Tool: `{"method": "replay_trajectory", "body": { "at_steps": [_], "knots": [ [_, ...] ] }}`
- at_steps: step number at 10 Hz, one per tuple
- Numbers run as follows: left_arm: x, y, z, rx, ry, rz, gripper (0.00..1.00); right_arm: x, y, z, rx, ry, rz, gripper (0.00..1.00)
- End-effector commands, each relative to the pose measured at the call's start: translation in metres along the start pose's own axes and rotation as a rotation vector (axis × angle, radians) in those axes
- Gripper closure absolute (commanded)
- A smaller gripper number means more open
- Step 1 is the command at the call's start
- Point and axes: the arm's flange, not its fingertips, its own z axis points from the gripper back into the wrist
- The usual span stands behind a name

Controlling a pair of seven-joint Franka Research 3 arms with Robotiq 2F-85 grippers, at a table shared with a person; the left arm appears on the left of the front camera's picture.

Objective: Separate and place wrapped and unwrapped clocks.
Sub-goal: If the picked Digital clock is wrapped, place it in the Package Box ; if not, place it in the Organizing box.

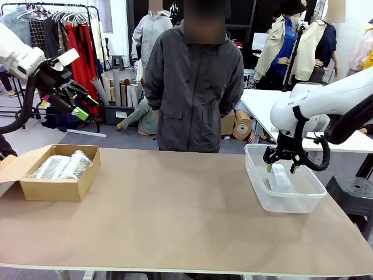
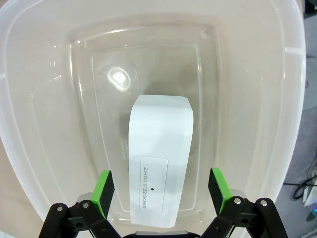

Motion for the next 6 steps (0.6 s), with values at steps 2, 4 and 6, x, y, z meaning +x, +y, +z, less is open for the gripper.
{"method": "replay_trajectory", "body": {
  "at_steps": [2,4,6],
  "knots": [
    [0.001,-0.002,0.001,0.003,-0.001,-0.003,0.00,0.001,0.000,0.002,0.002,-0.011,-0.004,0.00],
    [0.001,-0.002,0.001,0.003,-0.001,-0.003,0.00,0.000,0.000,0.000,0.000,0.000,0.000,0.00],
    [0.001,-0.002,0.001,0.003,-0.001,-0.003,0.00,-0.008,0.002,0.018,-0.039,0.068,0.136,0.00]
  ]
}}
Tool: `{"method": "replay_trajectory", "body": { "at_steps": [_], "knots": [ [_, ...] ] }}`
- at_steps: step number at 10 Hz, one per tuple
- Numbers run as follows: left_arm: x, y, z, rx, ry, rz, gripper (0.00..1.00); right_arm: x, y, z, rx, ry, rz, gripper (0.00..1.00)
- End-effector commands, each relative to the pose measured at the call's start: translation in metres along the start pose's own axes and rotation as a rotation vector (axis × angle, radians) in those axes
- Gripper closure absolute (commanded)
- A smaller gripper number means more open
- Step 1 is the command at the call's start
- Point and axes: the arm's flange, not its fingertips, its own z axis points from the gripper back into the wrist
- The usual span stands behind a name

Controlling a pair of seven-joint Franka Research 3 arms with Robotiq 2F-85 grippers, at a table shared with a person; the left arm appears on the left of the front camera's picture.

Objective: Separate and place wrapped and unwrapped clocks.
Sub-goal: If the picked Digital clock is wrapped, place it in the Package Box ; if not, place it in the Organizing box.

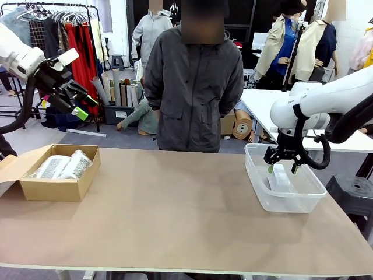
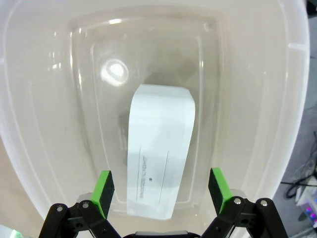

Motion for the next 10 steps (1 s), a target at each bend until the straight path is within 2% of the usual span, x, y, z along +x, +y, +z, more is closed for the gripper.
{"method": "replay_trajectory", "body": {
  "at_steps": [1,2,3,5,8,10],
  "knots": [
    [0.001,-0.002,0.001,0.003,-0.001,-0.003,0.00,-0.005,-0.001,0.029,-0.062,0.037,0.159,0.00],
    [0.001,-0.002,0.001,0.003,-0.001,-0.003,0.00,-0.008,0.002,0.041,-0.070,0.017,0.180,0.00],
    [0.001,-0.002,0.001,0.003,-0.001,-0.003,0.00,-0.015,0.007,0.050,-0.017,0.048,0.279,0.00],
    [0.001,-0.002,0.001,0.003,-0.001,-0.003,0.00,-0.034,0.013,0.076,0.057,0.048,0.557,0.00],
    [0.001,-0.002,0.001,0.003,-0.001,-0.003,0.00,-0.067,0.029,0.103,0.182,-0.074,0.988,0.00],
    [0.001,-0.002,0.001,0.003,-0.001,-0.003,0.00,-0.081,0.031,0.121,0.273,-0.190,1.194,0.00]
  ]
}}
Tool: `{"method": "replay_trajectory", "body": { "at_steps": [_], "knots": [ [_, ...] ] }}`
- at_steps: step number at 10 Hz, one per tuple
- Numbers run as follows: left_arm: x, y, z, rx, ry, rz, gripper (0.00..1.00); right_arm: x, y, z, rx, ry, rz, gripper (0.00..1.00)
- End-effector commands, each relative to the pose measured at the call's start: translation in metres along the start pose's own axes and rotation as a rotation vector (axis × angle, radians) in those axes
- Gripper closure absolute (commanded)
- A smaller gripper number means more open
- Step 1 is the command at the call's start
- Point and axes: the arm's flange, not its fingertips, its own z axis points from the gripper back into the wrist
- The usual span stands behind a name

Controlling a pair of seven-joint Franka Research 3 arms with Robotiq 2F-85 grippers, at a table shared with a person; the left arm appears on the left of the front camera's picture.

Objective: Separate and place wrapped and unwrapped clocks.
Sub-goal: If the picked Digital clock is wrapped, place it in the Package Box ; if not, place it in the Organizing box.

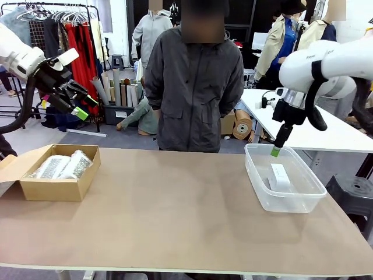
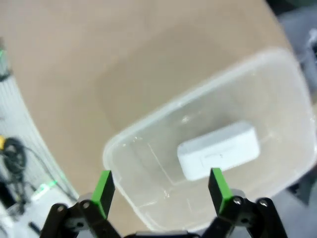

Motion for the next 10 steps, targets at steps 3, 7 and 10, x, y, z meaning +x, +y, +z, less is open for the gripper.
{"method": "replay_trajectory", "body": {
  "at_steps": [3,7,10],
  "knots": [
    [0.001,-0.002,0.001,0.003,-0.001,-0.003,0.00,-0.014,0.017,0.014,0.113,-0.417,0.162,0.00],
    [0.001,-0.002,0.001,0.003,-0.001,-0.003,0.00,-0.008,0.011,0.027,0.117,-0.441,0.134,0.00],
    [0.001,-0.002,0.001,0.003,-0.001,-0.003,0.00,-0.008,0.011,0.027,0.117,-0.441,0.134,0.00]
  ]
}}
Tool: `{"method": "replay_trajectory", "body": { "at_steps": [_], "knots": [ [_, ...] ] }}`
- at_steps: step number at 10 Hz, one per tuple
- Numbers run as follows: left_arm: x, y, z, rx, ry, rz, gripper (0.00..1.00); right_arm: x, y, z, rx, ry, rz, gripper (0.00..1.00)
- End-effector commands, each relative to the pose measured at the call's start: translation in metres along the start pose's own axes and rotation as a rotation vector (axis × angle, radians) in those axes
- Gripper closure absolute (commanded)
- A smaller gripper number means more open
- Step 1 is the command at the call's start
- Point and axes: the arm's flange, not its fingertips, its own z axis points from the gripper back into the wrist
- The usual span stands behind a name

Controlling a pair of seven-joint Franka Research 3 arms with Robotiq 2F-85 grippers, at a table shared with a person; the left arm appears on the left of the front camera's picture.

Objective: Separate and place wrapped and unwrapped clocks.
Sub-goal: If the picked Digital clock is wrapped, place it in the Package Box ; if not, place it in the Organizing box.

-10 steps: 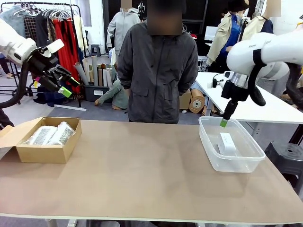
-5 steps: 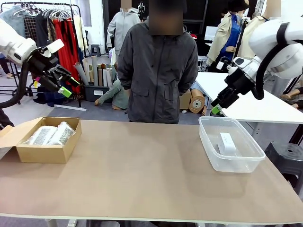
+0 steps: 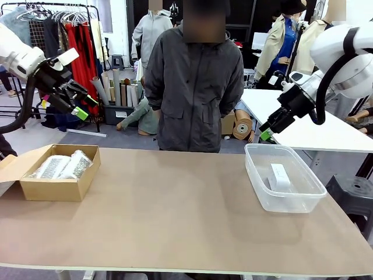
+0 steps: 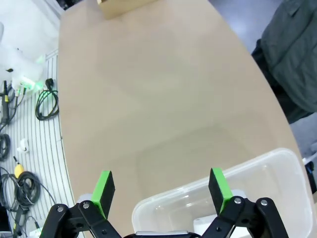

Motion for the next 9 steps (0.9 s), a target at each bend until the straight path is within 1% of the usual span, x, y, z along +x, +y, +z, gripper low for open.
{"method": "replay_trajectory", "body": {
  "at_steps": [1,2,3,4,6,7,9],
  "knots": [
    [0.001,-0.002,0.000,0.003,-0.001,-0.003,0.00,-0.001,-0.001,0.000,0.001,0.000,-0.003,0.00],
    [0.001,-0.002,0.000,0.003,-0.001,-0.003,0.00,-0.005,-0.006,-0.001,0.067,-0.020,0.066,0.00],
    [0.001,-0.002,0.000,0.003,-0.001,-0.003,0.00,-0.003,-0.010,0.004,0.090,-0.070,0.211,0.00],
    [0.001,-0.002,0.000,0.003,-0.001,-0.003,0.00,-0.001,-0.015,0.008,0.086,-0.082,0.282,0.00],
    [0.001,-0.002,0.000,0.003,-0.001,-0.003,0.00,0.003,-0.027,0.014,0.089,-0.130,0.319,0.00],
    [0.001,-0.002,0.000,0.003,-0.001,-0.003,0.00,0.007,-0.033,0.017,0.070,-0.173,0.324,0.00],
    [0.001,-0.002,0.000,0.003,-0.001,-0.003,0.00,0.012,-0.039,0.020,0.078,-0.260,0.312,0.00]
  ]
}}
